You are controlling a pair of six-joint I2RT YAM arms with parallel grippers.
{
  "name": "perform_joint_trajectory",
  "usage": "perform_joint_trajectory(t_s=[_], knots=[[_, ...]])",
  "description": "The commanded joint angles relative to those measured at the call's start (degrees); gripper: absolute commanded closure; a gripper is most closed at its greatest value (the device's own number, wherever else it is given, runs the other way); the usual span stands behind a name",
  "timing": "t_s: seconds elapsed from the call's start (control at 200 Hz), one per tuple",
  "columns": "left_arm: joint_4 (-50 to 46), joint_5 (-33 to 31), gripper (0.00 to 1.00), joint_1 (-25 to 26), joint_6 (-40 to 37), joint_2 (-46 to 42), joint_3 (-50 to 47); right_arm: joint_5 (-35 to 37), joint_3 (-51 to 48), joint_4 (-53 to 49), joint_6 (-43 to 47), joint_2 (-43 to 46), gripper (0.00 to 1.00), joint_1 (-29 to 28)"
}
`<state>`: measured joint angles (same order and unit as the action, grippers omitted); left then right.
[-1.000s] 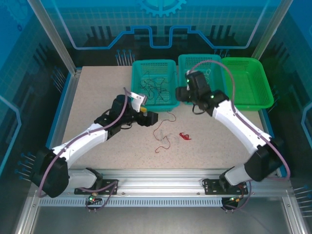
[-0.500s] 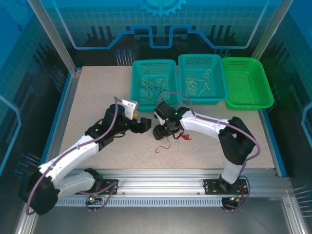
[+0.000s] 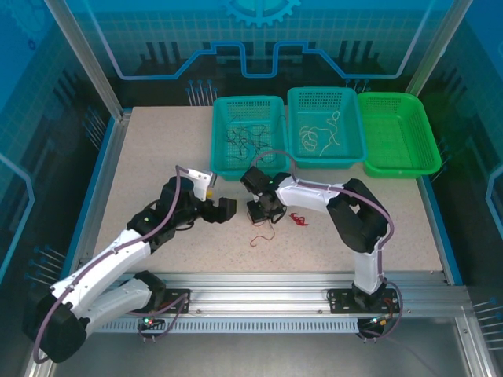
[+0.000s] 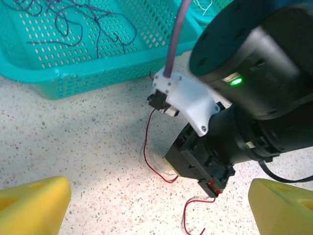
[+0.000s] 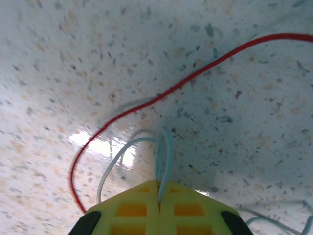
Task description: Untangle the cables
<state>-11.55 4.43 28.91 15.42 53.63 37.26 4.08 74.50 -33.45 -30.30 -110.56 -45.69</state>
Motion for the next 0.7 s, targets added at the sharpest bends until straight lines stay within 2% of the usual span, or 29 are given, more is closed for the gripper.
perform_joint_trajectory(t_s=[0.0,0.075,0.195,0.44,0.525,0.605,0.64,0.695], knots=[[3.02,5.55,0.07,-2.45,10.57,1.50,-2.57,-3.19,-1.83,3.40,-0.39,8.61,1.00,-0.29],[6.97,9.79,0.10,-3.07,16.43,4.74,-2.82,-6.52,-4.24,5.91,0.00,14.44,1.00,-0.01],[13.60,16.03,0.10,-3.12,20.35,12.17,-1.17,-9.82,-6.37,7.64,0.05,21.48,1.00,0.69],[21.12,18.96,0.10,-3.08,18.57,19.00,1.90,-16.76,-7.67,13.28,-1.35,31.16,1.00,5.30],[27.28,24.56,0.11,-3.07,18.94,21.96,1.93,-23.24,-8.29,18.05,-2.15,32.36,1.00,6.73],[33.87,31.11,0.13,-3.00,23.12,26.64,2.78,-28.77,-8.66,22.35,-2.81,32.31,1.00,6.76],[36.95,33.23,0.16,-2.98,25.64,28.81,3.02,-31.72,-8.58,24.11,-3.06,31.96,1.00,6.78],[39.12,33.52,0.25,-2.89,28.31,31.48,3.34,-34.61,-8.28,25.97,-3.78,31.49,1.00,6.64]])
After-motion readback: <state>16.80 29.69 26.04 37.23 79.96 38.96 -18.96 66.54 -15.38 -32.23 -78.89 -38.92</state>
